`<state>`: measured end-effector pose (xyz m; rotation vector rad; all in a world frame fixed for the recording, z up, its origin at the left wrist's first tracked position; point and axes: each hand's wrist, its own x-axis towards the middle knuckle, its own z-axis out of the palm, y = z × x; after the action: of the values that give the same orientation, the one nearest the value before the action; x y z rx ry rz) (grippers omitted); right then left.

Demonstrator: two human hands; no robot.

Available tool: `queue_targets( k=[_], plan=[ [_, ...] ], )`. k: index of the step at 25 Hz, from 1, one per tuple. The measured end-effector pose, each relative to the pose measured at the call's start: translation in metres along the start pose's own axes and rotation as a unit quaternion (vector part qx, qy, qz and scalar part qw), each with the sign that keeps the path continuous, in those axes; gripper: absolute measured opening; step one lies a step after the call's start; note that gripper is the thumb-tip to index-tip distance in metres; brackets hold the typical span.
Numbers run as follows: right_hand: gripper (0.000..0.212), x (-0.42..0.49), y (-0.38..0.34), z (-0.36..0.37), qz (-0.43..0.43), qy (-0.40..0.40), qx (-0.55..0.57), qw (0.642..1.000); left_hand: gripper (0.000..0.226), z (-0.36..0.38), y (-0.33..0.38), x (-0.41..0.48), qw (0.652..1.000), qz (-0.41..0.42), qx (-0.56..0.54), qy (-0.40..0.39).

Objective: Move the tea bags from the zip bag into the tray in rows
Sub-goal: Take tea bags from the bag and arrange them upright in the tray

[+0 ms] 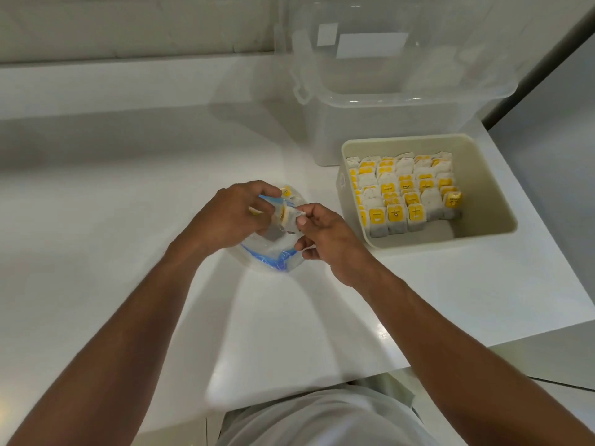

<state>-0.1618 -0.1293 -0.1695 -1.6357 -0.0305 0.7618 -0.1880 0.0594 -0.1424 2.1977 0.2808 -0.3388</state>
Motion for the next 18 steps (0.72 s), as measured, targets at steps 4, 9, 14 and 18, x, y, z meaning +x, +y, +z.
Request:
queue_targets(
  k=[4, 9, 14, 18],
  plan=[
    [0.018, -0.005, 0.000, -0.003, 0.013, -0.029, 0.061, 0.998, 0.010, -0.003, 0.010, -0.004, 0.994, 0.014, -0.101, -0.046],
    [0.030, -0.002, 0.004, -0.004, -0.041, 0.026, -0.131, 0.990, 0.006, -0.005, 0.013, -0.001, 0.998, 0.054, 0.020, 0.030],
    [0.016, 0.001, -0.003, 0.001, -0.137, 0.109, -0.360, 0.916, 0.004, -0.016, 0.022, -0.002, 0.989, 0.089, 0.087, 0.082],
    [0.022, 0.002, -0.011, 0.011, -0.158, 0.095, -0.529, 0.829, 0.007, -0.016, 0.022, -0.003, 0.988, 0.047, 0.079, 0.120]
  ],
)
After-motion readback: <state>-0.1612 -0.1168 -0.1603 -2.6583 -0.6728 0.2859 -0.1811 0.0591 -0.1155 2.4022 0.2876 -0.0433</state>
